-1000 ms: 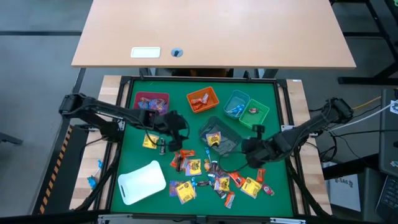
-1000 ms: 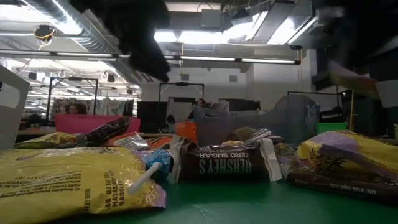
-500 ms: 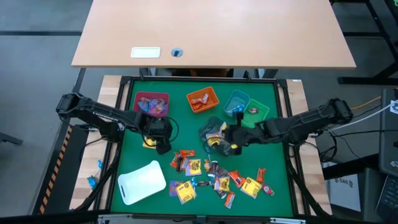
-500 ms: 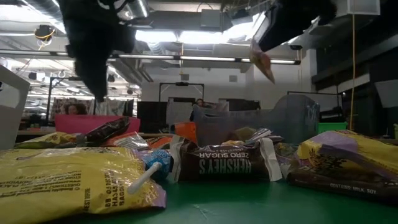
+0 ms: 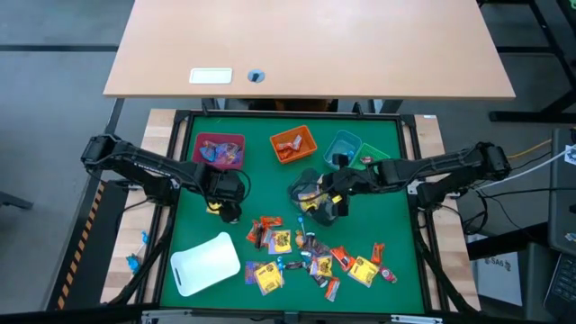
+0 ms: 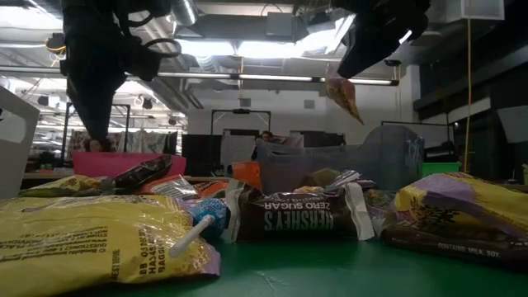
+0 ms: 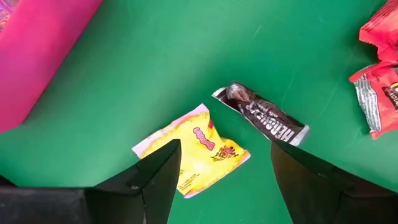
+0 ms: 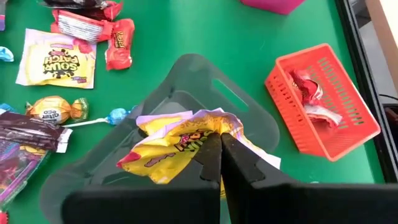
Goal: Sort candy
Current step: Put the yellow candy pack into the black bin
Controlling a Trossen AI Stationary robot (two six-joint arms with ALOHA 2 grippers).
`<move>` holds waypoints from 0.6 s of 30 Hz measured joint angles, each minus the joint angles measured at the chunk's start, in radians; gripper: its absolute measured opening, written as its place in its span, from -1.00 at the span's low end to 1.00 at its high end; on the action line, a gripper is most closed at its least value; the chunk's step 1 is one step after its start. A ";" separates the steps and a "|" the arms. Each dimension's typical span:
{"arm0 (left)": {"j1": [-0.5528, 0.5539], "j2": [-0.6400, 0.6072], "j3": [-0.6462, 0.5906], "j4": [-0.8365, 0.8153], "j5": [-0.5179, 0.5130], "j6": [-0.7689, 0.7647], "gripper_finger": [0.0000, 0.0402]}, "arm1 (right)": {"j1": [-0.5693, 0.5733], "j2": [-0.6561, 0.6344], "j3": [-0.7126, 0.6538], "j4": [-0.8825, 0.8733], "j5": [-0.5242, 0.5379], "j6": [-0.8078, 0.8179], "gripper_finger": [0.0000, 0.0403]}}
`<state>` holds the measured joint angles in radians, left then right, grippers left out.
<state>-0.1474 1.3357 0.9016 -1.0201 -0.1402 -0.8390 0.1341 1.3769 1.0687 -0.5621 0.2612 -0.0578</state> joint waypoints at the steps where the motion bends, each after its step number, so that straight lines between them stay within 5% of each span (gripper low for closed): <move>1: 0.000 0.000 0.000 -0.001 0.000 -0.002 0.18 | 0.000 0.000 0.000 0.000 0.000 0.000 -0.99; 6: 0.000 0.000 0.000 -0.023 0.000 -0.067 0.18 | 0.002 0.000 0.000 0.000 0.000 0.000 -0.93; 18: 0.000 0.000 -0.001 -0.106 0.000 -0.169 0.12 | 0.003 0.000 0.000 -0.011 0.096 -0.004 -0.31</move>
<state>-0.1474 1.3357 0.9009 -1.1260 -0.1402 -1.0082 0.1368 1.3769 1.0691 -0.5731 0.3568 -0.0620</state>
